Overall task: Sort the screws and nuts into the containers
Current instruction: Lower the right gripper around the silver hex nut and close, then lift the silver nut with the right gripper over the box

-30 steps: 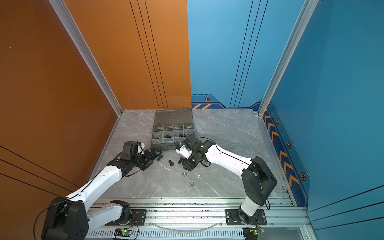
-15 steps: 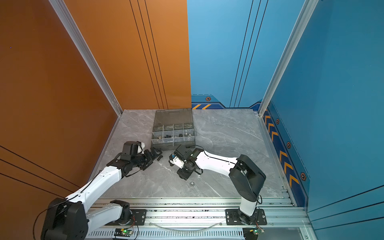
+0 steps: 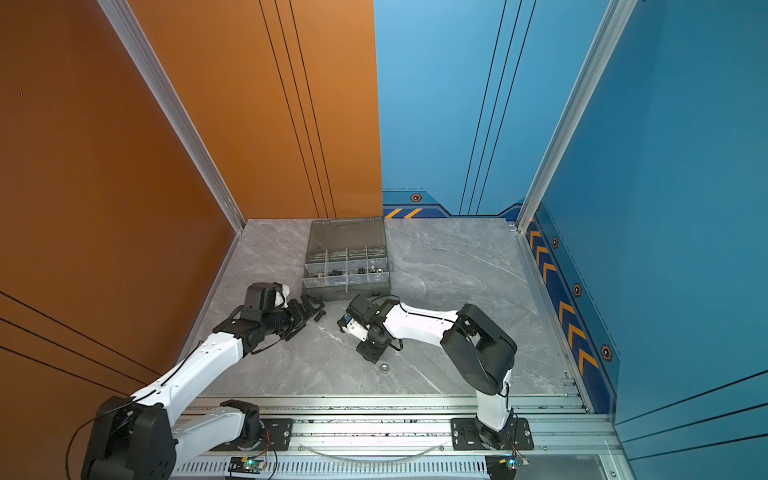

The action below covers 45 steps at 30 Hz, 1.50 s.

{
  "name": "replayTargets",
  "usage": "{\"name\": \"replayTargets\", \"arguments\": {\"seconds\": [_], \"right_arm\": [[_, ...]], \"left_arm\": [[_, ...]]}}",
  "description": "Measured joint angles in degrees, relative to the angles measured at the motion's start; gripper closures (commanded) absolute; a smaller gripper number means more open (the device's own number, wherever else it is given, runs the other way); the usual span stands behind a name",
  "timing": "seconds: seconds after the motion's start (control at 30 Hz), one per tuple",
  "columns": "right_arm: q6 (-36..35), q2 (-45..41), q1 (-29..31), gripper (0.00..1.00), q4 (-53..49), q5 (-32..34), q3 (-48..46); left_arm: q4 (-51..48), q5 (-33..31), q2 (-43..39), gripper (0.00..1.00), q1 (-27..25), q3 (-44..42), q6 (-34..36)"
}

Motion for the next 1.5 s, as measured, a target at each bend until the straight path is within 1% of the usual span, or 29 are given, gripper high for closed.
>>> {"name": "replayTargets", "arguments": {"seconds": [0.37,0.5,0.6,0.7,0.77,0.83,0.97,1.1,1.3,1.4,1.5], "right_arm": [[0.1,1.1,0.0,0.5,0.5,0.0,0.9],[0.1,1.5,0.0,0.54,1.0,0.2,1.3],[0.0,1.6,0.0,0.59,1.1,0.2,1.4],[0.0,1.6,-0.1,0.68,1.2,0.2,1.4],[0.0,1.6,-0.1,0.78,1.1,0.2,1.4],[0.1,1.6,-0.1,0.83,1.1,0.2,1.4],[0.2,1.6,-0.4,0.91,1.1,0.0,1.5],[0.2,1.5,-1.2,0.96,1.0,-1.4,1.5],[0.1,-1.1,-5.1,0.96,0.6,-5.4,2.3],[0.0,-3.8,-8.8,0.97,0.5,-7.8,5.0],[0.0,-4.7,-13.2,0.96,1.2,-9.6,9.7]], "left_arm": [[0.0,0.0,-0.3,0.02,0.0,-0.2,0.0],[-0.1,0.0,-0.4,0.02,0.1,-0.6,0.0],[-0.2,0.0,-0.6,0.02,0.2,-0.8,0.0],[-0.2,0.0,-0.7,0.02,0.5,-0.8,0.0],[-0.2,0.0,-0.7,0.02,0.5,-0.9,0.0],[-0.2,0.0,-0.8,0.02,0.5,-0.9,0.0],[-0.2,0.0,-0.9,0.02,0.5,-0.9,0.0],[-0.2,0.0,-1.2,0.02,0.5,-0.9,0.0],[-0.2,0.0,-1.4,0.02,0.8,-0.9,0.0],[-0.2,0.0,-1.6,0.02,0.8,-0.9,0.0],[-0.2,0.0,-1.7,0.02,0.9,-0.9,0.0]]}}
